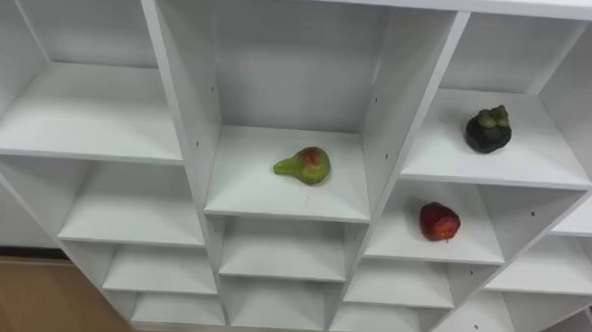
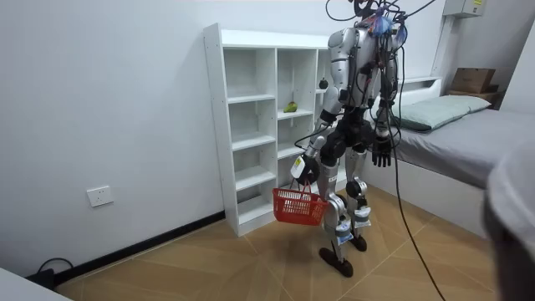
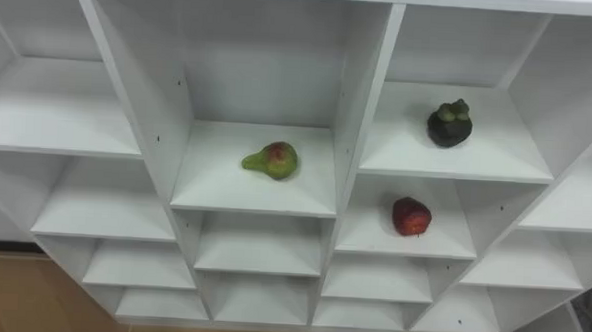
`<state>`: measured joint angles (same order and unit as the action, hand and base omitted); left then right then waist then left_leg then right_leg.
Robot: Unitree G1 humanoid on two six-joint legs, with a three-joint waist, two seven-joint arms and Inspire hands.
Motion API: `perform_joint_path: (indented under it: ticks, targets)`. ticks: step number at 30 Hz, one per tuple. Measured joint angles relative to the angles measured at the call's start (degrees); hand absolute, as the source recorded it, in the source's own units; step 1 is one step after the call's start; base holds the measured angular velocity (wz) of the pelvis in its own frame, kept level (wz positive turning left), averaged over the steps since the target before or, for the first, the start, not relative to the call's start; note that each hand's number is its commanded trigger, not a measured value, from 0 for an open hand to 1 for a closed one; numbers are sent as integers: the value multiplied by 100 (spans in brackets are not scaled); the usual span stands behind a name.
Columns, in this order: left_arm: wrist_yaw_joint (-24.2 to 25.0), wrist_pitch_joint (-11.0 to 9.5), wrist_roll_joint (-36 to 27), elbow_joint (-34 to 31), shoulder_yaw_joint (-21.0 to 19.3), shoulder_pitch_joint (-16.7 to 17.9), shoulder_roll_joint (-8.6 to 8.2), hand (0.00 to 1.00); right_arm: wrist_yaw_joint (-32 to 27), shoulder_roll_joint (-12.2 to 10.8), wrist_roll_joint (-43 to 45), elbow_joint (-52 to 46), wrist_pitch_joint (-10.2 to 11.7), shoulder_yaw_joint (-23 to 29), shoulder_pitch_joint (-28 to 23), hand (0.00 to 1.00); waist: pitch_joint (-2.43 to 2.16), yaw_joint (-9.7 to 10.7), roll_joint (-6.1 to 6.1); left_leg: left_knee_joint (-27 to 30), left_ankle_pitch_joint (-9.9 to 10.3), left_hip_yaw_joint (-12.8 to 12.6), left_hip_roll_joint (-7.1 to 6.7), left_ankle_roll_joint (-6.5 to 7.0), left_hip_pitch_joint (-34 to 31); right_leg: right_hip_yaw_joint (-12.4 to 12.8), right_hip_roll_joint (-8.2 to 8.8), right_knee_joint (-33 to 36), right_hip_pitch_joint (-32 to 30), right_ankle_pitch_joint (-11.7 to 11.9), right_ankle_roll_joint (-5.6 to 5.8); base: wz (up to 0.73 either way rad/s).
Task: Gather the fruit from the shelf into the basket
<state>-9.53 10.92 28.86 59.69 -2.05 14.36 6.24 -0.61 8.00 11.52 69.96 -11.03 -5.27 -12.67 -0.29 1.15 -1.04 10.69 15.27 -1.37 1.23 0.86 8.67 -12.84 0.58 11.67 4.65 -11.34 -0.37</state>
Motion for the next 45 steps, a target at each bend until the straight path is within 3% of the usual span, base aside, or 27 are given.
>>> perform_joint_path:
  ticks: [11, 19, 30, 39, 45]
  targets:
    - [-6, -8, -21, -31, 6, -13, 5, 100, -121, 1, 281, -238, 38, 8, -39, 0, 11, 7, 1, -44, 0, -46, 7, 0, 21, 55, -23, 10, -16, -1, -1, -2]
    - [-128, -156, -238, -20, 5, -14, 17, 100, -567, 2, 282, -381, 226, 103, -17, 0, 29, 5, 25, -114, 0, -163, 27, 0, 54, 197, -64, 8, -73, 5, -8, -8]
    - [-129, -172, -238, -19, 11, 4, 12, 100, -738, -12, 249, -386, 297, 104, -37, 0, 38, -4, 20, -117, 0, -170, 27, 0, 84, 224, -68, 15, -49, 5, -8, 0]
    - [-130, -279, -365, 6, 59, -11, 13, 100, -1160, -79, 173, -376, 535, 127, 7, 0, 49, -2, 32, -129, 2, -174, 22, 2, 95, 310, -80, 18, -76, 14, -1, -2]
    - [-145, -281, -354, -42, 118, -40, 12, 100, -1564, -82, -282, -898, 651, 518, -39, 0, 60, 29, 108, -159, 2, -182, 25, 2, 91, 319, -90, -2, -90, 17, 0, 0]
